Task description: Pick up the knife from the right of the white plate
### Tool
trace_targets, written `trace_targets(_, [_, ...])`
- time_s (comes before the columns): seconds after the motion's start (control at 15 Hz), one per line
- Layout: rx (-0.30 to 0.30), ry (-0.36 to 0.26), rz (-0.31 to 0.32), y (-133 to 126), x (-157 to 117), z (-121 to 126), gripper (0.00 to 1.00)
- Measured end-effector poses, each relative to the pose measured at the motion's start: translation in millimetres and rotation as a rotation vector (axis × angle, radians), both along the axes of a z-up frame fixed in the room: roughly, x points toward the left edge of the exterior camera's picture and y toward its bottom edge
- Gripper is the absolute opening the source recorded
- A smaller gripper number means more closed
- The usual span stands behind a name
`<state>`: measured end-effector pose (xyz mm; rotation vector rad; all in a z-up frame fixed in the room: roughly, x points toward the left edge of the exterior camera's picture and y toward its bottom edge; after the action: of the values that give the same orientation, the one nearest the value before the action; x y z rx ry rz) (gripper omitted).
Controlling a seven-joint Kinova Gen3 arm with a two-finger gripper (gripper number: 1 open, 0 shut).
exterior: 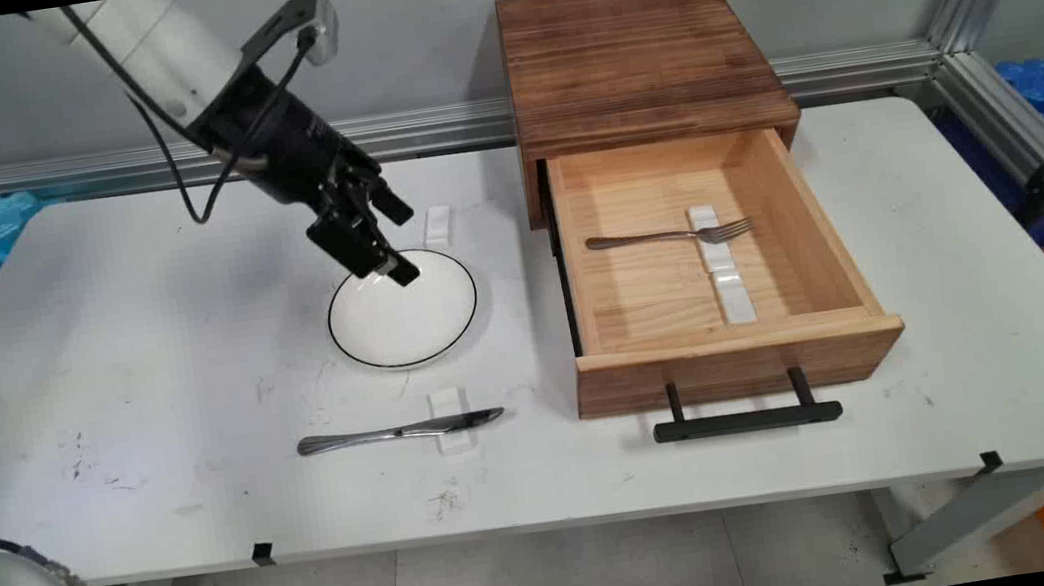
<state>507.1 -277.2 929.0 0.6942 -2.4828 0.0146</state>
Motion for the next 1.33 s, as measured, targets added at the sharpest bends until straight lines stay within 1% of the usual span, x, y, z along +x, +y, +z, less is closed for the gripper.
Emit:
trace_targets(0.13, [0.006,-0.026,0.002,6.6,2.2,-6.2,1.00])
trace_targets(0.4, [0.028,-0.097,0.009,25.0,4.4,-18.7,1.00])
trace_targets(0.73, [0.050,-0.175,0.006,51.8,-3.5,-33.4,1.00])
trace_targets(0.93, [0.055,-0.210,0.006,65.4,-10.9,-41.7,1.00])
trace_targets(1.2, [0.044,-0.249,-0.026,82.6,-21.7,-55.5,1.00])
trace_targets(1.33, [0.035,-0.260,-0.038,86.5,-24.8,-60.4,1.00])
